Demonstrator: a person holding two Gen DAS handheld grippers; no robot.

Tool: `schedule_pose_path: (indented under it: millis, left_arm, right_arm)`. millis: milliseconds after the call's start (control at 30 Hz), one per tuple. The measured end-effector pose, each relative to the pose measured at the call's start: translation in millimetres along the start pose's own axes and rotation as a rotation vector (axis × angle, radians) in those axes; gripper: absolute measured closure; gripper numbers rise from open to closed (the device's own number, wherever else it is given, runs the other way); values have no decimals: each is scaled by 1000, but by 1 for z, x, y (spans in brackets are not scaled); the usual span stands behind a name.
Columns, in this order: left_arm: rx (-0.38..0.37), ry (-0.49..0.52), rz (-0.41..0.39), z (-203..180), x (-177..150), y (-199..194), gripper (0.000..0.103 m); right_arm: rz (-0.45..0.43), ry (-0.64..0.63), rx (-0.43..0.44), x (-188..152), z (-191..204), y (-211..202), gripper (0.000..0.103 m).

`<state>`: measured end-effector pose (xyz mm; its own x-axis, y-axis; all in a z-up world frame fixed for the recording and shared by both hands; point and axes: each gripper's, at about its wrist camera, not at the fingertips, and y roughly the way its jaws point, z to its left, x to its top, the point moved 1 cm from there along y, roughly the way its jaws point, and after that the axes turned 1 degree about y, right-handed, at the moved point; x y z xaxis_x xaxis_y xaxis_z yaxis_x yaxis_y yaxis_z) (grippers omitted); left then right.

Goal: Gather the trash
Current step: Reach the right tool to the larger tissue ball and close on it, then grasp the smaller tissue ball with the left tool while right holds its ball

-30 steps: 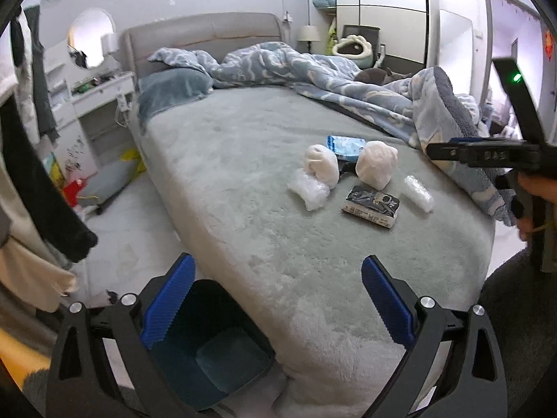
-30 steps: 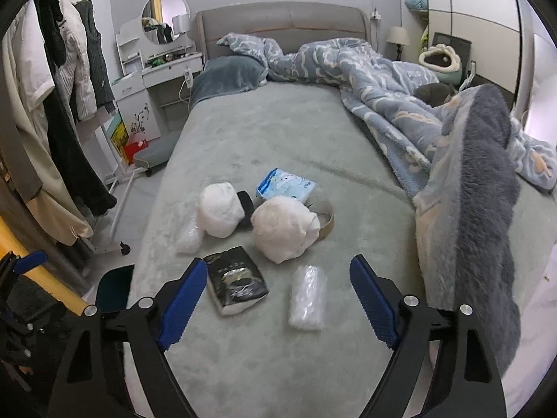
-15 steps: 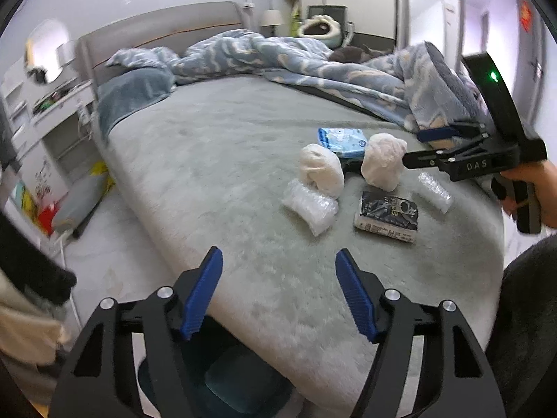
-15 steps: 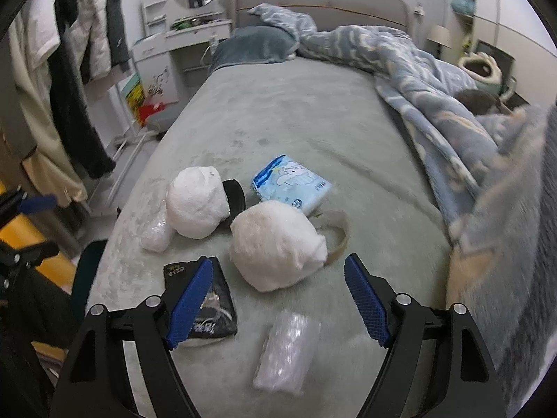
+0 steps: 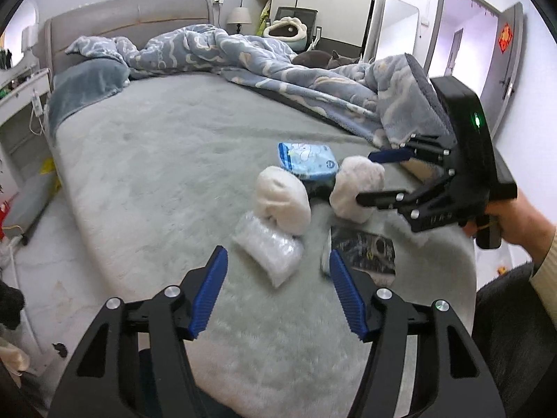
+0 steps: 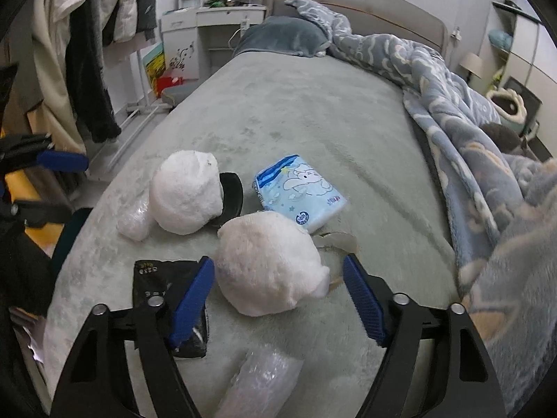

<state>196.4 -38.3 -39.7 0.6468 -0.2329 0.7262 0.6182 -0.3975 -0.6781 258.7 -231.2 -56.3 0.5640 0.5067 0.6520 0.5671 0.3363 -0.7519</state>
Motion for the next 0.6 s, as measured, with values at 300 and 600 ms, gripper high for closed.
schedule_pose_path:
  millis: [300,600]
  left_arm:
    - [-12,-11,16,1,12,27,39]
    - [-25,-54,-4,-7,24,42,36]
  right_arm:
    - [50,-91,-21,0,8,16,58]
    - [-7,-43,16,0,0,-2,68]
